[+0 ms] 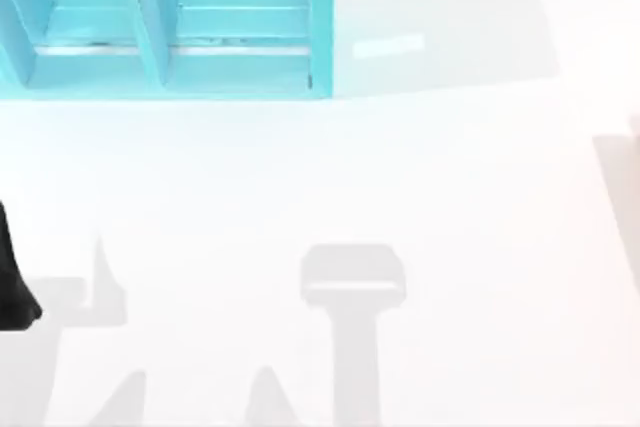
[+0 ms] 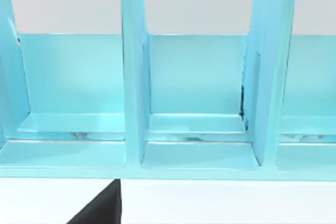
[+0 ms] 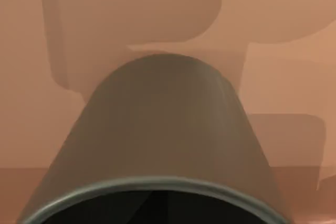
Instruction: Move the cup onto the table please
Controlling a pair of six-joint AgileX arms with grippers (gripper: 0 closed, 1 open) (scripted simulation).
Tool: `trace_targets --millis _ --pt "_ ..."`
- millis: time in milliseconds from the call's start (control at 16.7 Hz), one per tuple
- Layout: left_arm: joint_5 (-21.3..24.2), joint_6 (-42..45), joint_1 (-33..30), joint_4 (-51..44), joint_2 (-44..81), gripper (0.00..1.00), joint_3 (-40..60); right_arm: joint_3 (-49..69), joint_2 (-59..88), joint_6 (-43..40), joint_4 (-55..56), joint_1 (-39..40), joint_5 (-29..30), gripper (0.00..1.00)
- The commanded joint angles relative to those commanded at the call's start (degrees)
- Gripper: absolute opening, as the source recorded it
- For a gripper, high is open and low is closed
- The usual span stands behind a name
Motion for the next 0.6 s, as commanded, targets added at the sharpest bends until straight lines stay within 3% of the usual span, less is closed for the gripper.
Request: trace_targets --millis 420,600 --pt "0.0 0.0 0.0 0.0 0.0 1.00 0.0 0.0 0.0 0.0 0.0 0.0 0.0 0.02" --pt "0.0 0.0 0.0 0.0 0.0 1.00 0.0 0.0 0.0 0.0 0.0 0.0 0.0 0.00"
